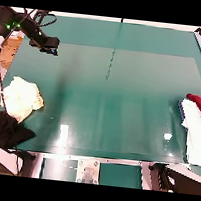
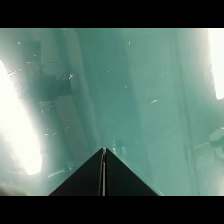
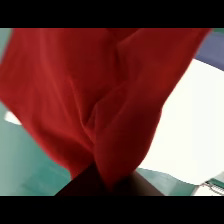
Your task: Fold the shirts.
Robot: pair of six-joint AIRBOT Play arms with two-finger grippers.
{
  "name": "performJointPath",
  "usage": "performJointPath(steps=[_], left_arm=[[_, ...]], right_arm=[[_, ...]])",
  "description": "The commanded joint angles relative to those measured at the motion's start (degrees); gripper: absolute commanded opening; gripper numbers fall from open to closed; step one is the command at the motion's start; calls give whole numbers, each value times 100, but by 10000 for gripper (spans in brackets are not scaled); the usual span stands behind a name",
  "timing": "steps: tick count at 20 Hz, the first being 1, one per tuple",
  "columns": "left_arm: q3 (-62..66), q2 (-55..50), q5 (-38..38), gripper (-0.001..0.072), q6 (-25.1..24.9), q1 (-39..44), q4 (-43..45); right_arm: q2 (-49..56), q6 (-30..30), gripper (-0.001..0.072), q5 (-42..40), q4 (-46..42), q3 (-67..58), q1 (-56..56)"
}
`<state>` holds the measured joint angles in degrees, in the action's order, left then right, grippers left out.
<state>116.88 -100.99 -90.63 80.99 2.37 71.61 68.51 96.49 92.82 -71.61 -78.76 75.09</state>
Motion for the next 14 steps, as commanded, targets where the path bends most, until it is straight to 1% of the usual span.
performJointPath(steps=[1, 3, 4, 5, 6, 8, 10, 11, 12, 13, 14], left_arm=[[0, 2, 11, 24, -2, 2, -7], [0, 2, 11, 24, -2, 2, -9], [0, 2, 11, 24, -2, 2, -20], [0, 2, 15, 24, -2, 2, -28], [0, 2, 24, 24, -4, 2, -68], [2, 2, 138, 24, -22, 2, -216], [2, 9, 249, 23, -52, 2, -348], [4, 39, 269, 23, -50, 2, -356], [22, 103, 243, 23, -48, 2, -354], [22, 168, 208, 23, -46, 2, -345], [0, 304, 118, 22, -20, 2, -341]], right_arm=[[-31, -129, 14, -310, -957, 743, 15], [-26, -269, 15, -627, -1414, 1259, 15], [-26, -328, 66, -765, -1508, 1513, 17], [-15, -391, 484, -837, -1521, 1755, 26], [35, -398, 718, -828, -1523, 1864, 20], [98, -396, 716, -789, -1405, 1716, -81], [96, -396, 695, -863, -964, 1353, -428], [96, -398, 572, -940, -649, 1147, -684], [94, -411, 237, -1034, -299, 949, -1036], [92, -435, 23, -1143, -26, 798, -1416], [81, -437, 15, -1248, 186, 688, -1864]])
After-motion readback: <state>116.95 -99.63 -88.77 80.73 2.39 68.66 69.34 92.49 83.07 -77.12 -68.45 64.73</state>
